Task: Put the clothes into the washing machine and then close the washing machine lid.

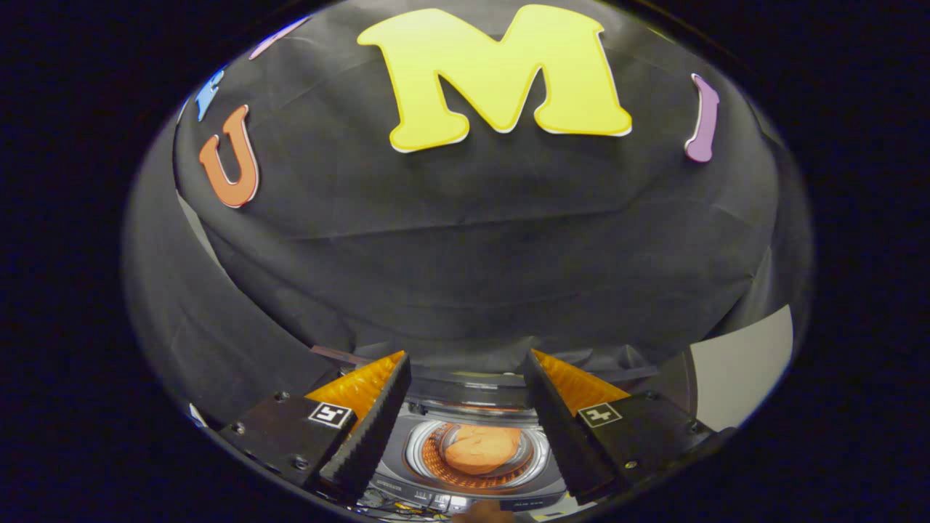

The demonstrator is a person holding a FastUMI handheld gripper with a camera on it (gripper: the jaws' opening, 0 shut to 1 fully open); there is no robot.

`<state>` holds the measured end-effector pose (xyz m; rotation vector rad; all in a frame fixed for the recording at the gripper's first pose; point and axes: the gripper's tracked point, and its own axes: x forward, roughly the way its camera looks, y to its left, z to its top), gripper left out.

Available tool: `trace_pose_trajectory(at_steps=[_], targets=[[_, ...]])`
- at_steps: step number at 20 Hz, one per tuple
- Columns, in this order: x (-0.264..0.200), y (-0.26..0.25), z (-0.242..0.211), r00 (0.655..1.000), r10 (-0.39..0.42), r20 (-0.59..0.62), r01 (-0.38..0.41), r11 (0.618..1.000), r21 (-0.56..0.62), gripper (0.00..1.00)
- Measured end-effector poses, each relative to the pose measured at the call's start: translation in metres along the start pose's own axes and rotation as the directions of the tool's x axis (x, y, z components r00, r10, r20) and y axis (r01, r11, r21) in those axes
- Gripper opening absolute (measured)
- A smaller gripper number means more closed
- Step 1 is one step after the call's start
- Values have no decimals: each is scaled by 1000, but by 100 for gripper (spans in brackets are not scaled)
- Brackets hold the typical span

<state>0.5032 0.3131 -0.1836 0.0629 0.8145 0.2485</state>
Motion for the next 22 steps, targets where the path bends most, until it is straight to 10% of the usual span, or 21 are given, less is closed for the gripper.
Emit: trace_pose_trajectory(at_steps=[22], targets=[[84,-11,-14,995,-40,-96,41,999,6,99]])
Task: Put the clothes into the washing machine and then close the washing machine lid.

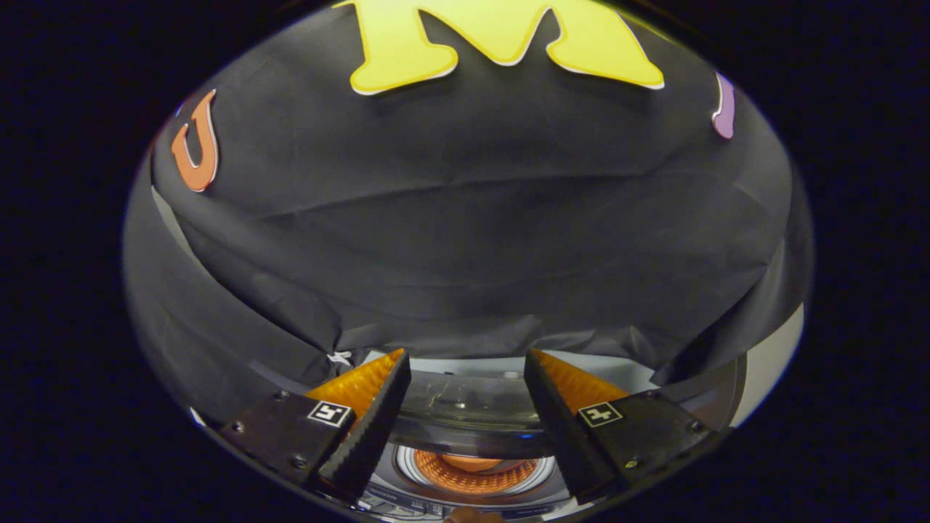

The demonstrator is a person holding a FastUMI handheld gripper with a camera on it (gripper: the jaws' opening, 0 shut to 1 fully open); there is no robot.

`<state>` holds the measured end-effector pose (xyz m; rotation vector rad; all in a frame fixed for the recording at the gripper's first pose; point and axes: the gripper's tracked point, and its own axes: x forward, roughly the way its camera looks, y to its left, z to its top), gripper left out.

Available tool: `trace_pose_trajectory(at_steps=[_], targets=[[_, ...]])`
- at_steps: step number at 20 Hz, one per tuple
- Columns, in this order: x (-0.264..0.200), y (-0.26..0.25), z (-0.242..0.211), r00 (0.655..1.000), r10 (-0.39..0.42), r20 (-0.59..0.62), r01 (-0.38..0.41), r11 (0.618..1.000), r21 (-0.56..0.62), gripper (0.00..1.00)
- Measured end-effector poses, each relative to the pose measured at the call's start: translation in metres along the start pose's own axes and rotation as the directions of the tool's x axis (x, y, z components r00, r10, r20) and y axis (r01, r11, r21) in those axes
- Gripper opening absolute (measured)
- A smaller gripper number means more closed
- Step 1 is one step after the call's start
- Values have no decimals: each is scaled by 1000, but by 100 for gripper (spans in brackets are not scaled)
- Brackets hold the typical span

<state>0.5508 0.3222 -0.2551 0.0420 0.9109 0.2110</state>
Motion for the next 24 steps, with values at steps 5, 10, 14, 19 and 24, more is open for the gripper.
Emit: trace_pose_trajectory(at_steps=[5,10,14,19,24], targets=[[-8,1,-14,1000,12,-14,-12,1000,0,98],[-25,5,-35,1000,19,-15,-19,1000,-2,98],[-35,6,-55,999,23,-25,-23,1000,5,98],[-46,7,-82,999,19,-27,-18,1000,12,98],[-56,6,-106,998,18,-53,-16,1000,22,98]])
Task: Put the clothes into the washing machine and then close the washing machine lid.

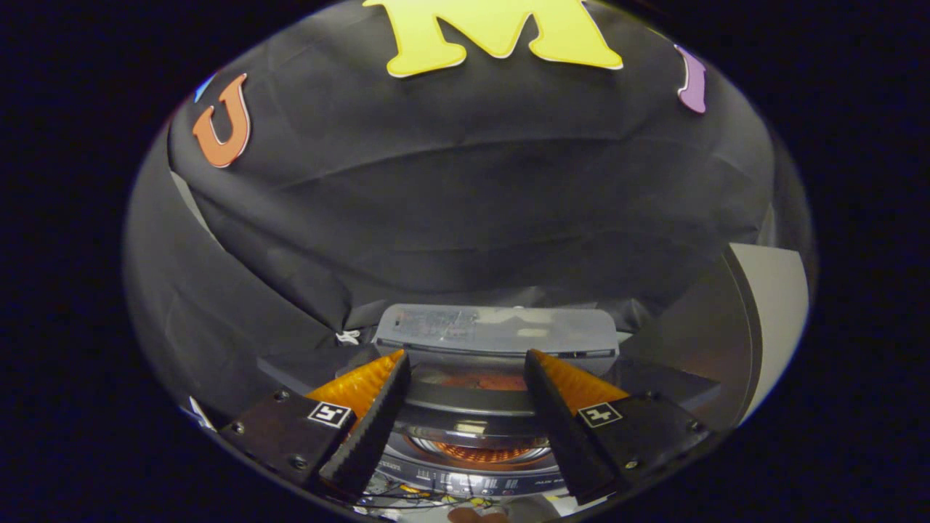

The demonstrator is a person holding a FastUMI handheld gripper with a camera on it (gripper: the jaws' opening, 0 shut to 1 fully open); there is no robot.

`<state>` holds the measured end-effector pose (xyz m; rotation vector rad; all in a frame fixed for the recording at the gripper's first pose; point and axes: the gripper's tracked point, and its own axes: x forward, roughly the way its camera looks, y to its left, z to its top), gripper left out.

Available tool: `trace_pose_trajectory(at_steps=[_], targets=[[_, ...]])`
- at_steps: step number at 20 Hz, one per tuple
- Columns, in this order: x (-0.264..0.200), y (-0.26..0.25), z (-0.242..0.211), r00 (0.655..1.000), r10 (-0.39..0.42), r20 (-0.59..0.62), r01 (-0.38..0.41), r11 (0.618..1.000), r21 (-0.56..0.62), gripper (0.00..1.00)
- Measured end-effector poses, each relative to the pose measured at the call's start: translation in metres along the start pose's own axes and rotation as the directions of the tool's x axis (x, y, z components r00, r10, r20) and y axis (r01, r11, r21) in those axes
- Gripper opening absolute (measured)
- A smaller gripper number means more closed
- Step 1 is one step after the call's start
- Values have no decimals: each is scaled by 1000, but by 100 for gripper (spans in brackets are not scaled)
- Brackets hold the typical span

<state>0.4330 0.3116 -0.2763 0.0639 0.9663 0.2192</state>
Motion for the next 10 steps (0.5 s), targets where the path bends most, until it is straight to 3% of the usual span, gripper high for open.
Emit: trace_pose_trajectory(at_steps=[10], targets=[[-9,1,-41,999,-7,-31,7,1000,-11,98]])
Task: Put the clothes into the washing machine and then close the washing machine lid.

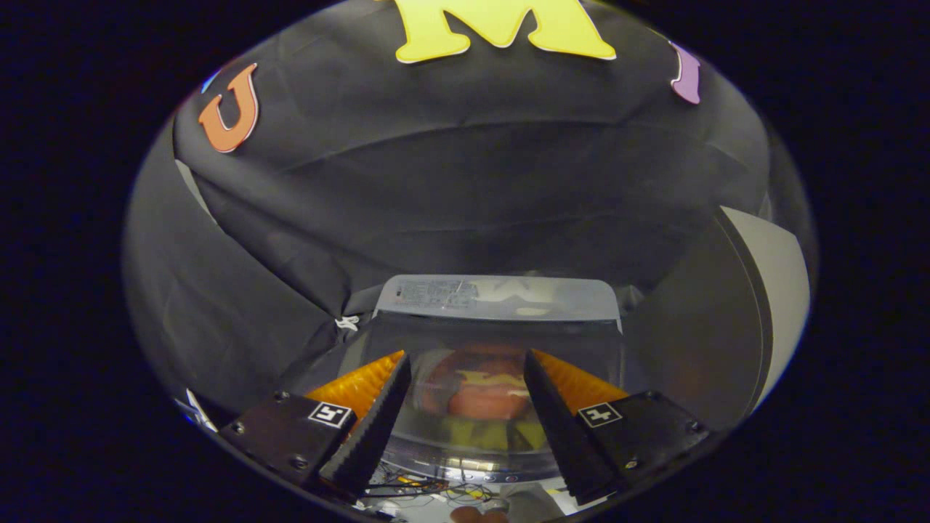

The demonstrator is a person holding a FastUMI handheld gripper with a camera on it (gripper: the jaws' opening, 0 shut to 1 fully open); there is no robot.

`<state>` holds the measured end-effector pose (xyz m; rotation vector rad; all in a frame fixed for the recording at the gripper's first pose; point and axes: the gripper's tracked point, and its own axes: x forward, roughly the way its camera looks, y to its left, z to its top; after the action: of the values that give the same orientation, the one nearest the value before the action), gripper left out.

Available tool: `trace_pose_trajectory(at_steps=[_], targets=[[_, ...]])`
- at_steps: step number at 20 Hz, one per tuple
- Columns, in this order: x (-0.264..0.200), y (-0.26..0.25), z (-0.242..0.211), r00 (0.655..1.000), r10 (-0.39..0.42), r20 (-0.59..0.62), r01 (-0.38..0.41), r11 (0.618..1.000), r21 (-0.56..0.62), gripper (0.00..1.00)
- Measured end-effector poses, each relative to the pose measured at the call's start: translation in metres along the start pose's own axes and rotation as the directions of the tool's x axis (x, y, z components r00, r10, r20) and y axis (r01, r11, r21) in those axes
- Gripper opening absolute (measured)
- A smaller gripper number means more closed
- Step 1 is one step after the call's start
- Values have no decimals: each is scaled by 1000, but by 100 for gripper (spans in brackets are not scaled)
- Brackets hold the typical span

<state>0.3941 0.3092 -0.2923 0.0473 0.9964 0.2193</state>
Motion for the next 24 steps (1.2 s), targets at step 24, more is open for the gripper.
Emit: trace_pose_trajectory(at_steps=[24], targets=[[-245,-92,5,897,38,440,-13,998,-58,98]])
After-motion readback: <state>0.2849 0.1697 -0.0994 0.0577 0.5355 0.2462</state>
